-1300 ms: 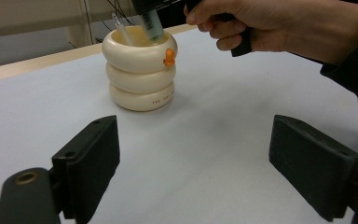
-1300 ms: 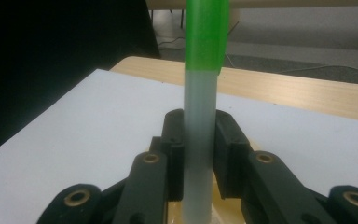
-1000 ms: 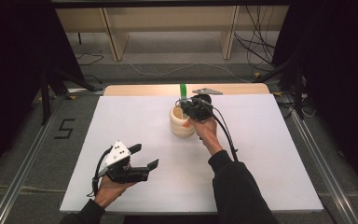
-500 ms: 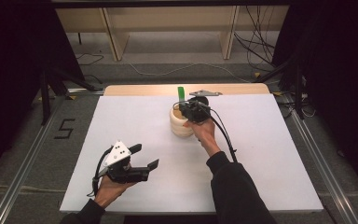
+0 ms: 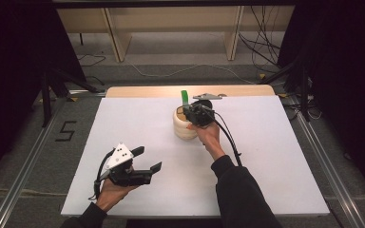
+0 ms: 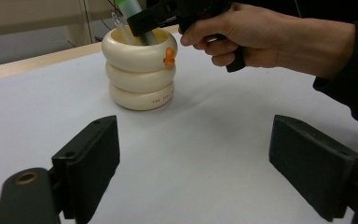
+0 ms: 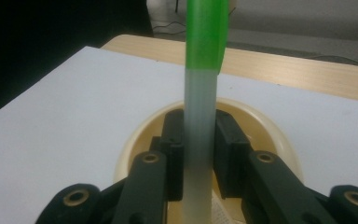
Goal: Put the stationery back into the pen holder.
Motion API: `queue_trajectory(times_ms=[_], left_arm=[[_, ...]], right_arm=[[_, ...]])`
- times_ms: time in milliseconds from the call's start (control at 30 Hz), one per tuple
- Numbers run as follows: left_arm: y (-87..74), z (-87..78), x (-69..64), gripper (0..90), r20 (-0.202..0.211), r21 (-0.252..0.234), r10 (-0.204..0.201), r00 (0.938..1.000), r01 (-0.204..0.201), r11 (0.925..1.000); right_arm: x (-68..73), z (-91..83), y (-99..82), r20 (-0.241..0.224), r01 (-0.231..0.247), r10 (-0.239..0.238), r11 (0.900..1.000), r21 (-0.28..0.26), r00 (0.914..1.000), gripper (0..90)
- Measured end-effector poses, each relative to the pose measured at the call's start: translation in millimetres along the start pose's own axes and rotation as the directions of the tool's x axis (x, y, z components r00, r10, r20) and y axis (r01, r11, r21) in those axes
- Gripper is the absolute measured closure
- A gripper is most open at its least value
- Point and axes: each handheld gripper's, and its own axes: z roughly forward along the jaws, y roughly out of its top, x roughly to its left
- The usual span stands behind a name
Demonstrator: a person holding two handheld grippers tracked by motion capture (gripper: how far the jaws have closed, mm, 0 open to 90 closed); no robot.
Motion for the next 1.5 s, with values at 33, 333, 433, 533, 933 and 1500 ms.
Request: queue_trajectory(times_ms=[33, 333, 433, 533, 933, 1500], left_arm=[[0.0, 0.0, 0.0, 15.8, 0.000, 0.000, 0.000, 1.0000, 0.000, 1.0000], [0.1, -0.3, 0.5, 15.8, -0.003, -0.002, 0.001, 1.0000, -0.001, 1.0000], [0.3, -0.9, 0.8, 15.8, -0.002, -0.003, 0.000, 1.0000, 0.000, 1.0000], [0.4, -0.9, 1.2, 15.8, -0.004, -0.004, 0.001, 1.0000, -0.001, 1.0000], [0.1, 0.1, 1.3, 15.8, 0.005, -0.004, -0.006, 1.0000, 0.006, 1.0000], [0.7, 0.1, 2.8, 15.6, 0.027, -0.010, -0.035, 0.9990, 0.035, 0.9993]], right_arm=[[-0.2, 0.3, -0.5, 0.001, 0.002, -0.002, 1.0000, 0.001, 1.0000, 76.4], [-0.3, 0.5, -1.4, -0.004, 0.002, -0.002, 1.0000, 0.006, 1.0000, 72.1], [-0.4, -3.4, 1.5, -0.031, -0.020, 0.019, 0.9998, -0.010, 0.9993, 58.0], [-3.3, -11.2, 5.9, -0.050, -0.041, 0.039, 0.9983, -0.042, 0.9980, 52.6], [-11.8, -46.5, 11.4, -0.105, -0.048, 0.040, 0.9959, -0.076, 0.9937, 41.6], [-3.6, -88.6, -1.0, -0.144, 0.036, -0.049, 0.9948, -0.095, 0.9883, 34.9]])
